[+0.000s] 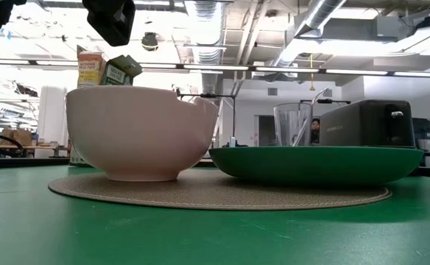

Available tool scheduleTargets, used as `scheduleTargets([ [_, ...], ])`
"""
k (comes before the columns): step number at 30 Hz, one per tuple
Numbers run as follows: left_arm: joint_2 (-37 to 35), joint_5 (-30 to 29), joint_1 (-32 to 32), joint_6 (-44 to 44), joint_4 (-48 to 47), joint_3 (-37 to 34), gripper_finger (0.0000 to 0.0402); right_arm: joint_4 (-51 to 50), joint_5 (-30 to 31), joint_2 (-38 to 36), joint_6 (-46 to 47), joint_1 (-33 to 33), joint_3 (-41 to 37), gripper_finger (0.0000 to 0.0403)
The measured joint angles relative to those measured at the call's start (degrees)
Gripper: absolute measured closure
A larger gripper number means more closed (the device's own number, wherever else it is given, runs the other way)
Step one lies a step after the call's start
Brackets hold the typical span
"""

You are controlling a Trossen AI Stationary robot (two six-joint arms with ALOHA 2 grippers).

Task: Arrange a breakfast setting
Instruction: Put the apple on the table mat in the middle between the bowl and the green plate

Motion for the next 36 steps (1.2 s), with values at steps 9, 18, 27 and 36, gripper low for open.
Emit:
scheduleTargets([
  [9,0.0,-0.01,0.0,0.04,-0.01,0.0,0.015,-6.98,3.3,-0.05,-5.41,-2.99,7.5,0.0095],
  [18,0.0,0.0,0.0,0.04,-0.02,0.0,0.015,-8.86,6.35,-0.06,-11.13,-6.52,11.43,0.0095],
  [27,0.0,0.0,0.0,0.04,-0.02,0.0,0.015,-9.74,8.39,-0.06,-18.46,-10.76,13.25,0.0095],
  [36,0.0,0.0,-0.02,0.04,-0.02,0.0,0.015,-9.78,11.24,-0.06,-27.22,-16.0,14.82,0.0096],
])
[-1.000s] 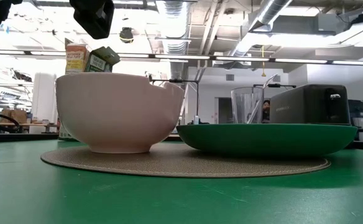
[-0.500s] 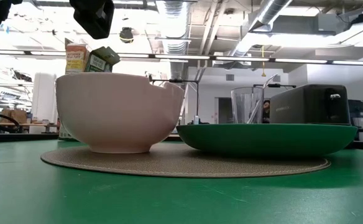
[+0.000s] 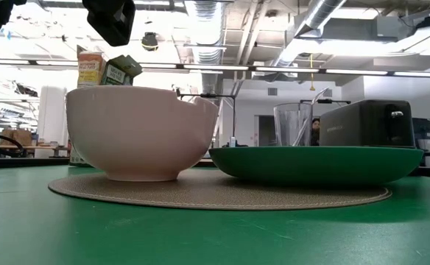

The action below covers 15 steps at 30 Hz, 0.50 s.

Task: Arrange a breakfast setting
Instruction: Put the apple on the table mat in the middle between the bowl and the green plate

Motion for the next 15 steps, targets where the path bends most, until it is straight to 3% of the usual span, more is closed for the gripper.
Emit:
scheduleTargets([
  [15,0.0,0.0,0.02,0.0,-0.02,0.0,0.015,0.67,2.28,0.0,-17.29,-11.74,0.26,0.0096],
])
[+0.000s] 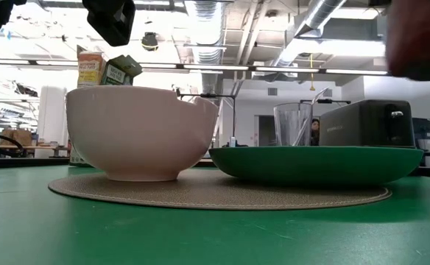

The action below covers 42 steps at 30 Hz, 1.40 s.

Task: Arrange a breakfast setting
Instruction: Put the apple on the table mat in the middle between the bowl and the green plate

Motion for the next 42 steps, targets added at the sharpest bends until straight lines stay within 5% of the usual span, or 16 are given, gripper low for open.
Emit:
scheduleTargets([
  [26,0.0,-0.02,-0.01,-0.02,-0.01,0.0,0.015,8.16,2.76,0.0,-23.83,-21.19,0.0,0.0096],
  [42,0.0,-0.02,0.0,-0.04,-0.52,0.0,0.015,15.88,2.74,0.0,-30.79,-30.11,0.0,0.0096],
])
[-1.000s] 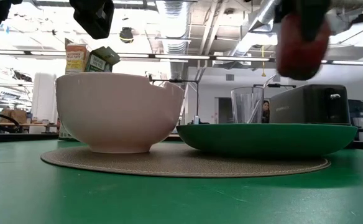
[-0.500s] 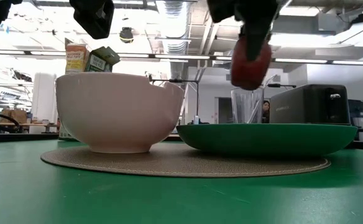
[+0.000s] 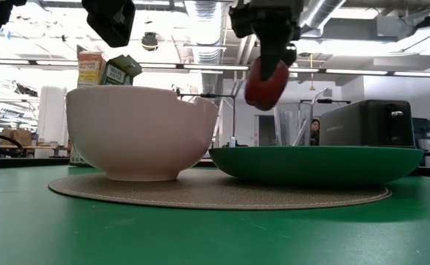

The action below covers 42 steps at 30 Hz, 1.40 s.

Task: Arrange a breakfast setting
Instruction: Put the apple on the table mat in the middle between the bowl and the green plate

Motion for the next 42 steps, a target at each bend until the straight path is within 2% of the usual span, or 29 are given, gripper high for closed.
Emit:
scheduleTargets([
  [14,0.0,-0.02,-0.02,-0.02,0.0,0.0,0.015,10.21,-0.05,0.02,-3.21,-4.86,0.0,0.0096],
  [19,0.0,-0.02,-0.01,0.0,-0.02,0.0,0.015,10.04,-0.07,1.74,-3.9,-6.45,3.42,0.0096],
  [31,0.02,-0.03,0.0,-0.17,-1.11,-0.02,0.015,-5.2,-0.1,17.66,-6.62,-9.41,24.88,0.0096],
  [35,0.02,-0.02,-0.01,-0.17,-1.21,-0.02,0.015,-6.5,0.0,21.36,-7.74,-10.32,27.55,0.0096],
  [42,0.02,0.06,-0.01,-0.37,-1.25,-0.04,0.015,-7.92,-0.15,26.03,-8.81,-11.05,27.65,0.0096],
])
